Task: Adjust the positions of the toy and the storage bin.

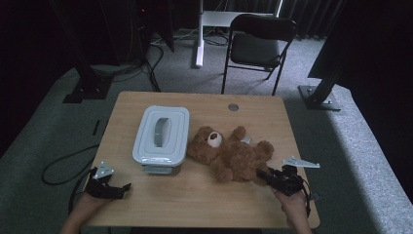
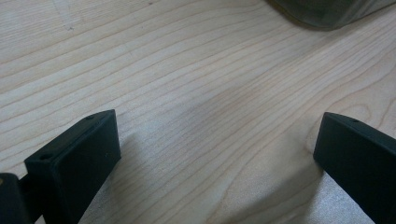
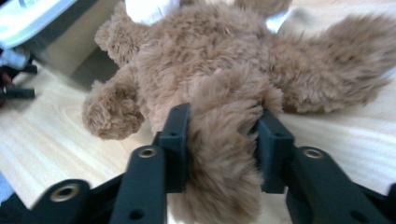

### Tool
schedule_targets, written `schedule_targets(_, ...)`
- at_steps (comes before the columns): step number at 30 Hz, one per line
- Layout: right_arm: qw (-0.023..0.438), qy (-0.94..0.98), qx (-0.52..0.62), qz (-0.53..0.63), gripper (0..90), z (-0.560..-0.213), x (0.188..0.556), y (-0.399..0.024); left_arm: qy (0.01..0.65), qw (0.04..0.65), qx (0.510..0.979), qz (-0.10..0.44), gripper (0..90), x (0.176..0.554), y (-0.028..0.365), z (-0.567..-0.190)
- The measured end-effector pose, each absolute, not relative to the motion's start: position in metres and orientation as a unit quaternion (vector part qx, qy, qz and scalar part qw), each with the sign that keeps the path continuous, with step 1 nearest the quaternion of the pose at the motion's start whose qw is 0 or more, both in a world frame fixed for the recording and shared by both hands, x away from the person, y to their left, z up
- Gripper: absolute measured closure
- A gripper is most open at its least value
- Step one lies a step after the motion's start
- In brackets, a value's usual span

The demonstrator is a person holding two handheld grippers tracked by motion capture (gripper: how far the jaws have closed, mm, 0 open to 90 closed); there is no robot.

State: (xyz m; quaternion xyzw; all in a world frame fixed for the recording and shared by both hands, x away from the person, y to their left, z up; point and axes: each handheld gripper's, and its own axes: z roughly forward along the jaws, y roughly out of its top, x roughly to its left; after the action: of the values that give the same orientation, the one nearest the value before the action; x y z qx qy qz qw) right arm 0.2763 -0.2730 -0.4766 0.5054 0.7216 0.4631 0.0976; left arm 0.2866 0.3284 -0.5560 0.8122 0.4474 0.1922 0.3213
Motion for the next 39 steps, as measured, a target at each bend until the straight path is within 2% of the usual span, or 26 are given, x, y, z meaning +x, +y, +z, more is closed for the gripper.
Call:
schedule_targets(3,0.117,0.72,0.507,0.46,47.7,-0.47,0.279,-0.278,0.448,0.321,0.812,0.192,1.2,0.287,0.328,-0.556)
schedule_targets(6,0.132,0.706,0.511,0.472,30.3,-0.457,0.286,-0.287,0.449,0.322,0.811,0.192,1.2,0.287,0.328,-0.556)
schedule_targets(9,0.161,0.697,0.508,0.479,29.8,-0.443,0.295,-0.295,0.448,0.322,0.812,0.192,1.2,0.287,0.328,-0.556)
schedule_targets(12,0.155,0.708,0.485,0.49,33.3,-0.431,0.315,-0.297,0.448,0.322,0.812,0.192,1.2,0.287,0.328,-0.556)
schedule_targets(15,0.148,0.727,0.46,0.488,30.4,-0.428,0.332,-0.289,0.448,0.322,0.812,0.192,1.2,0.287,0.328,-0.556)
schedule_targets(20,0.095,0.765,0.423,0.476,18.1,-0.44,0.375,-0.266,0.448,0.322,0.812,0.192,1.2,0.287,0.328,-0.556)
schedule_targets(24,0.056,0.793,0.391,0.463,17.8,-0.449,0.395,-0.249,0.448,0.322,0.812,0.192,1.2,0.287,0.328,-0.556)
schedule_targets(29,0.04,0.828,0.371,0.419,18.9,-0.464,0.405,-0.23,0.448,0.322,0.812,0.192,1.2,0.287,0.328,-0.556)
schedule_targets(34,0.02,0.85,0.353,0.391,12.4,-0.481,0.398,-0.218,0.448,0.322,0.812,0.192,1.2,0.287,0.328,-0.556)
schedule_targets(39,0.042,0.866,0.355,0.349,10.5,-0.495,0.396,-0.203,0.448,0.322,0.812,0.192,1.2,0.287,0.328,-0.556)
